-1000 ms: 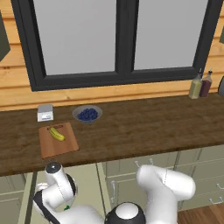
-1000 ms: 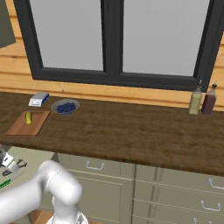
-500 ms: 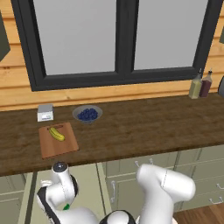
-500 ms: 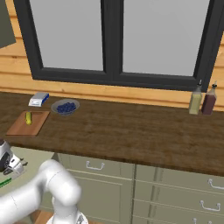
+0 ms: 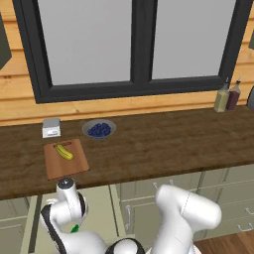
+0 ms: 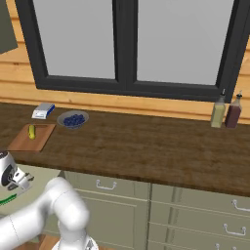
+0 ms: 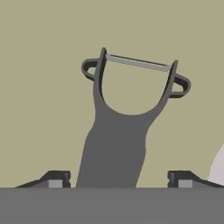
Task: Place the appropriate cutting tool for cutting the cucumber skin on the cutting board.
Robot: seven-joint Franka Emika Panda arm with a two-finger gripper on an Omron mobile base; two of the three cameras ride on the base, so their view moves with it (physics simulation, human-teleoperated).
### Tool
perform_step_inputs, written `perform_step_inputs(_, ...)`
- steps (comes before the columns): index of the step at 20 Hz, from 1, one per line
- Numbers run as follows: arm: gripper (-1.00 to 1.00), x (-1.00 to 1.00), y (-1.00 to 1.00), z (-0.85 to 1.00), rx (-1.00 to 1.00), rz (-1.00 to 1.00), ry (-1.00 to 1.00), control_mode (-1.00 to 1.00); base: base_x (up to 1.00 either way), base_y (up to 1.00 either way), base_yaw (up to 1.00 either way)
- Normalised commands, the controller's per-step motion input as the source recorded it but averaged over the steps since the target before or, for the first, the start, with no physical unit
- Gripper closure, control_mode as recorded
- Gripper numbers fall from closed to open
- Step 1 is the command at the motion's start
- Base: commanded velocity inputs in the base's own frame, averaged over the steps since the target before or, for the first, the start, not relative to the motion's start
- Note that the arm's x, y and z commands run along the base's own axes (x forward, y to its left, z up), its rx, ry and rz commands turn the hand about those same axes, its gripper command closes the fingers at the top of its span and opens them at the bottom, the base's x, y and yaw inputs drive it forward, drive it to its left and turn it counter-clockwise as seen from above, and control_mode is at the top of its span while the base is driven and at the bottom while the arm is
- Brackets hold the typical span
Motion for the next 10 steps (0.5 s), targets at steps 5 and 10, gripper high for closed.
perform_step_inputs(5, 1.00, -0.43, 0.29, -0.41, 0.00, -0.06, 0.00, -1.00, 0.00, 0.00, 0.00)
perform_step_inputs(10, 1.00, -0.94, 0.16, -0.14, 0.00, -0.09, -0.01, -1.00, 0.00, 0.00, 0.00)
